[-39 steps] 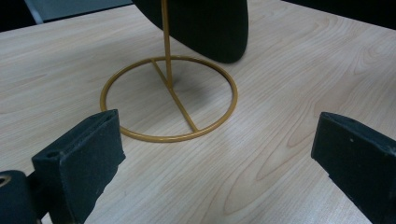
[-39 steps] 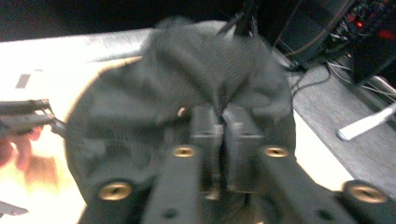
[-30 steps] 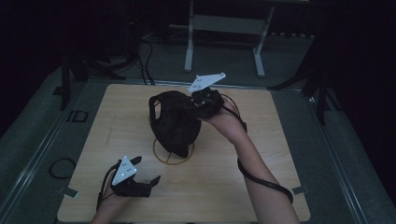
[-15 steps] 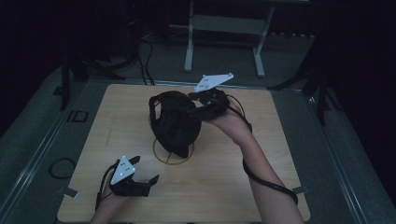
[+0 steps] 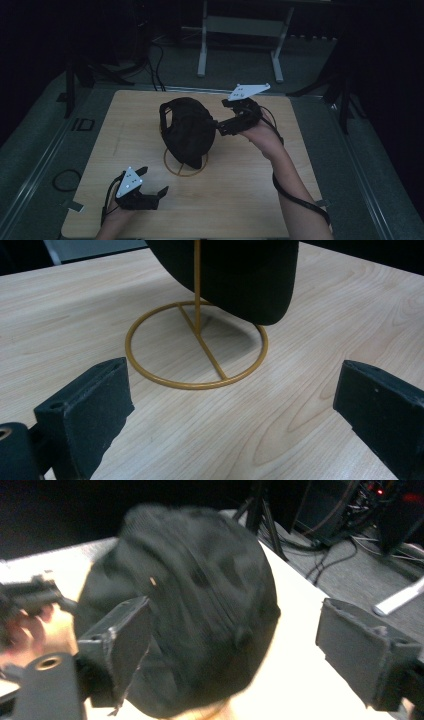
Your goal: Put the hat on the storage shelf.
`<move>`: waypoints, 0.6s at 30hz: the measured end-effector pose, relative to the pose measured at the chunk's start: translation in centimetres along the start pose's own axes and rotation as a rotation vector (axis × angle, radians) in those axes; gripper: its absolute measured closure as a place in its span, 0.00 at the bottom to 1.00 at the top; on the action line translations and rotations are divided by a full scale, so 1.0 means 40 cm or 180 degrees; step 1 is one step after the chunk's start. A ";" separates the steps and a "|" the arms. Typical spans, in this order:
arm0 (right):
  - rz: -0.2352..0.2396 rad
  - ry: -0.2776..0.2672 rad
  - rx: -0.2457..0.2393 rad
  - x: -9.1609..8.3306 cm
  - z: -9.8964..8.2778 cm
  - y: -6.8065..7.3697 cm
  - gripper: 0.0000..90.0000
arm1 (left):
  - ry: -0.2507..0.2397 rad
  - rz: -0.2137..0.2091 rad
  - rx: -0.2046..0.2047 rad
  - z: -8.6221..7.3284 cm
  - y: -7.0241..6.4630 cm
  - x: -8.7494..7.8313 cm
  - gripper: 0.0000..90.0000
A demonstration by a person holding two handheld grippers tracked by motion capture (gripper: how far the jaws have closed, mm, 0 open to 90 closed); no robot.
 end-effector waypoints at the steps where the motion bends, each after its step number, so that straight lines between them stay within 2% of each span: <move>1: -0.0011 0.0011 0.0010 -0.002 -0.008 -0.003 0.15 | 0.0003 0.0008 -0.0004 -0.001 0.002 -0.001 0.03; 12: -0.0218 -0.0012 0.0055 -0.027 -0.094 -0.029 0.16 | -0.0005 0.0069 -0.0041 -0.004 0.012 -0.005 0.03; 18: -0.0299 -0.0062 0.0118 -0.036 -0.146 -0.040 0.16 | 0.0008 0.0116 -0.0018 -0.008 0.018 -0.006 0.03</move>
Point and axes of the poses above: each handheld gripper's, and its own axes: x roughly forward along the jaws, z roughly out of its top, y roughly to its left, the point moved 3 cm from there along x, roughly forward along the jaws, and after that the axes turned 4 degrees about z, right-handed, at the moved point
